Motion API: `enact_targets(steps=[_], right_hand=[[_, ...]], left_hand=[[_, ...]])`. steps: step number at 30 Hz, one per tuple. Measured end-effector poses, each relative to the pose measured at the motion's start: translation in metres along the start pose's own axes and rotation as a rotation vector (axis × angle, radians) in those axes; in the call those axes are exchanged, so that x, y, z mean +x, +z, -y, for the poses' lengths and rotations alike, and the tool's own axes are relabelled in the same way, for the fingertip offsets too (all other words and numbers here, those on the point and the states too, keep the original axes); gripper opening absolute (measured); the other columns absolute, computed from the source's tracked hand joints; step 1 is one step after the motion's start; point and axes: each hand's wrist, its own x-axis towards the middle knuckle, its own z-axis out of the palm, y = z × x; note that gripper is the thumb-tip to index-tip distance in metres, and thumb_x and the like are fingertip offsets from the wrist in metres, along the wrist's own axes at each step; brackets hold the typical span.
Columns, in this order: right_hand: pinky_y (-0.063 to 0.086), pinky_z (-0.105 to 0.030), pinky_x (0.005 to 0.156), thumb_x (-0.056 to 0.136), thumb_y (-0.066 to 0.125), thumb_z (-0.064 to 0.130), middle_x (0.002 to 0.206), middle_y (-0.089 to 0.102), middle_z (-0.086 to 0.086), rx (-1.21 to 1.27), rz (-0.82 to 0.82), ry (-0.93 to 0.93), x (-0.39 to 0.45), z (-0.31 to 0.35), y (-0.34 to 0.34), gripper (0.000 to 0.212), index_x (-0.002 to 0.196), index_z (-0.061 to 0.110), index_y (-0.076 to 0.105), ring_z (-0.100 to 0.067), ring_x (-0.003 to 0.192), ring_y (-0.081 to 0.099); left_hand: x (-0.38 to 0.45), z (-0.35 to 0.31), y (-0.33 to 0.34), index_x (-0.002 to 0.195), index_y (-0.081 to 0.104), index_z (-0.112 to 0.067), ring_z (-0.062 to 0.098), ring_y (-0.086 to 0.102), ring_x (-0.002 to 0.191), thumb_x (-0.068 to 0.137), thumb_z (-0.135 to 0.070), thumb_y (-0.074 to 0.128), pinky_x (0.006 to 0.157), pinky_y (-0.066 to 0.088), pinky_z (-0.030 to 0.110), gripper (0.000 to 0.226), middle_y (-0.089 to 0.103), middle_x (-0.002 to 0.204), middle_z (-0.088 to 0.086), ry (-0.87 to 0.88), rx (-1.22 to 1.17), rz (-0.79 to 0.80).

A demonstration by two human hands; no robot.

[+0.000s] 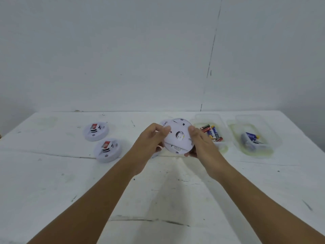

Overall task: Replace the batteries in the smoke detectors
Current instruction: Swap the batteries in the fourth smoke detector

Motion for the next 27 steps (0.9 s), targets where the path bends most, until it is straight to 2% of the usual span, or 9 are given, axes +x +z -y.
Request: enact_targets(steps=[3,5,7,10,14,16,19,22,27], right_hand=[[0.054,-0.036,0.077,0.105,0.039,0.061,0.089,0.069,-0.009,0.156,0.010,0.074,-0.005,-0.016,-0.004,0.060,0.126,0.009,0.062,-0.015,0.069,0.060],[0.053,-0.034,0.076,0.108,0.038,0.057,0.096,0.071,-0.010,0.263,0.031,0.138,-0.010,-0.021,-0.001,0.056,0.128,0.011,0.061,-0.016,0.072,0.060],[0.052,-0.035,0.078,0.110,0.036,0.053,0.089,0.073,-0.005,0.313,0.061,0.188,-0.016,-0.023,0.005,0.052,0.126,0.010,0.061,-0.015,0.068,0.061],[0.052,-0.034,0.078,0.109,0.032,0.057,0.080,0.070,-0.002,0.149,0.065,0.182,-0.022,-0.024,0.004,0.054,0.115,0.011,0.060,-0.013,0.065,0.063],[0.044,-0.026,0.067,0.101,0.046,0.063,0.080,0.061,0.002,-0.239,-0.062,0.075,-0.021,-0.023,-0.011,0.047,0.094,0.017,0.053,-0.012,0.069,0.057],[0.039,-0.023,0.062,0.098,0.059,0.058,0.080,0.057,0.002,-0.343,-0.131,-0.041,-0.019,-0.022,-0.017,0.038,0.100,0.020,0.050,-0.010,0.068,0.053],[0.042,-0.015,0.068,0.095,0.070,0.047,0.098,0.056,0.006,-0.405,-0.132,-0.249,-0.017,-0.021,-0.016,0.031,0.114,0.028,0.056,-0.006,0.081,0.054],[0.043,-0.007,0.078,0.089,0.075,0.051,0.111,0.055,0.013,-0.446,-0.071,-0.321,-0.019,-0.017,-0.010,0.040,0.121,0.031,0.062,0.001,0.096,0.055],[0.041,-0.005,0.080,0.079,0.082,0.058,0.113,0.058,0.014,-0.492,-0.078,-0.354,-0.018,-0.012,-0.008,0.057,0.125,0.030,0.063,0.004,0.101,0.056]], left_hand=[[-0.006,0.004,0.021,0.109,0.075,-0.031,0.012,0.066,0.086,0.101,-0.060,0.048,0.078,0.050,0.028,0.040,0.075,0.100,-0.005,-0.122,-0.253,0.018],[-0.008,0.012,0.035,0.135,0.067,-0.027,0.019,0.068,0.115,0.098,-0.066,0.050,0.093,0.053,0.035,0.057,0.073,0.128,0.002,-0.142,-0.346,0.019],[-0.011,0.018,0.049,0.146,0.058,-0.021,0.028,0.065,0.121,0.093,-0.071,0.055,0.088,0.055,0.039,0.073,0.066,0.140,0.010,-0.160,-0.484,0.006],[-0.013,0.022,0.064,0.147,0.056,-0.012,0.032,0.066,0.104,0.098,-0.066,0.051,0.073,0.055,0.038,0.073,0.064,0.134,0.019,-0.184,-0.700,-0.005],[-0.013,0.029,0.071,0.138,0.064,-0.014,0.037,0.065,0.121,0.098,-0.057,0.058,0.105,0.052,0.055,0.059,0.068,0.134,0.020,-0.240,-0.837,-0.096],[-0.013,0.031,0.071,0.135,0.067,-0.016,0.037,0.063,0.127,0.097,-0.055,0.061,0.112,0.045,0.060,0.055,0.070,0.131,0.019,-0.267,-0.853,-0.131],[-0.013,0.030,0.068,0.135,0.067,-0.016,0.038,0.065,0.121,0.094,-0.055,0.063,0.109,0.047,0.061,0.057,0.070,0.130,0.021,-0.282,-0.843,-0.131],[-0.011,0.025,0.065,0.136,0.067,-0.016,0.036,0.066,0.120,0.095,-0.056,0.060,0.108,0.049,0.054,0.057,0.069,0.132,0.020,-0.291,-0.814,-0.113],[-0.008,0.024,0.061,0.142,0.063,-0.019,0.034,0.060,0.133,0.096,-0.065,0.054,0.099,0.056,0.048,0.066,0.067,0.137,0.017,-0.300,-0.794,-0.104]])
